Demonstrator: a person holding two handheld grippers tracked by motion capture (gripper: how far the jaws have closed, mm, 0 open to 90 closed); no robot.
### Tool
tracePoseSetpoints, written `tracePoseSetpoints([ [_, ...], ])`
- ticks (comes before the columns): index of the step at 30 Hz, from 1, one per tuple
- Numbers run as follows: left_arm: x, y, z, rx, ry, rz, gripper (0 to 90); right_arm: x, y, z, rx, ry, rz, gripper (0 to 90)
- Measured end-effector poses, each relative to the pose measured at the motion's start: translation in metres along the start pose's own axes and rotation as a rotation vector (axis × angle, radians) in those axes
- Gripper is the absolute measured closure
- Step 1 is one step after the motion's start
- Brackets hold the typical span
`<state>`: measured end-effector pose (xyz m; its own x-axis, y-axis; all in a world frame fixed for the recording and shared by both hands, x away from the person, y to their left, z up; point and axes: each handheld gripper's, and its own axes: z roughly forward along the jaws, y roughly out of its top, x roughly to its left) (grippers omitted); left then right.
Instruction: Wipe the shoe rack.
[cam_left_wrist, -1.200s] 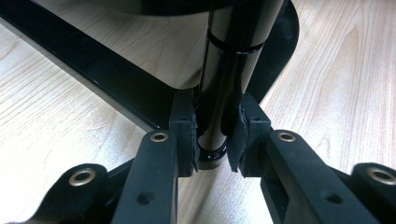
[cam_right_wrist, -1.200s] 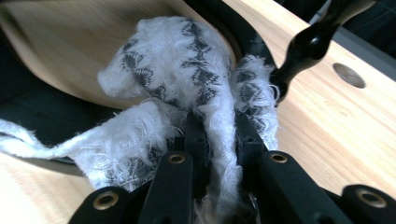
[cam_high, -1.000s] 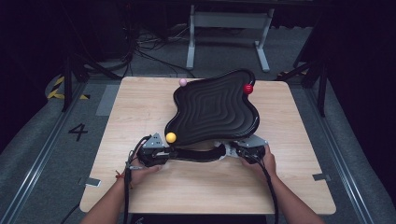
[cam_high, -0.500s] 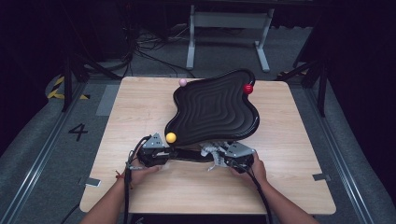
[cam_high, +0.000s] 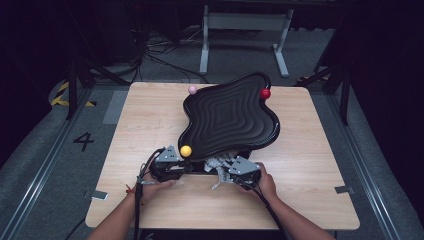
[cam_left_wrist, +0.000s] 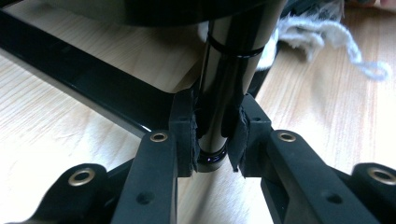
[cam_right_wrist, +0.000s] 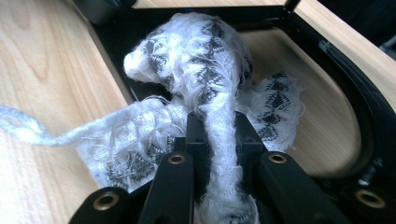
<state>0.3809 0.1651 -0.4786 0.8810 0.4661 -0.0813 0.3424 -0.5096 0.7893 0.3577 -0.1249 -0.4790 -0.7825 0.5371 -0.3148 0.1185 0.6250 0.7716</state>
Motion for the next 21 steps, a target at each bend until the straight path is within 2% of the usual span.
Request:
tracePoseSetpoints([
  [5, -0.008, 0.003, 0.006, 0.002, -0.012, 0.019, 73.1, 0.007, 0.004, 0.002, 0.000, 0.001, -0.023, 80.6],
  [15, -0.019, 0.009, 0.015, 0.003, -0.034, 0.029, 73.0, 0.013, 0.007, 0.003, -0.006, 0.018, -0.012, 80.4],
  [21, -0.022, 0.011, 0.017, 0.006, -0.048, 0.037, 72.8, 0.020, 0.011, 0.005, -0.014, 0.034, -0.029, 80.3],
])
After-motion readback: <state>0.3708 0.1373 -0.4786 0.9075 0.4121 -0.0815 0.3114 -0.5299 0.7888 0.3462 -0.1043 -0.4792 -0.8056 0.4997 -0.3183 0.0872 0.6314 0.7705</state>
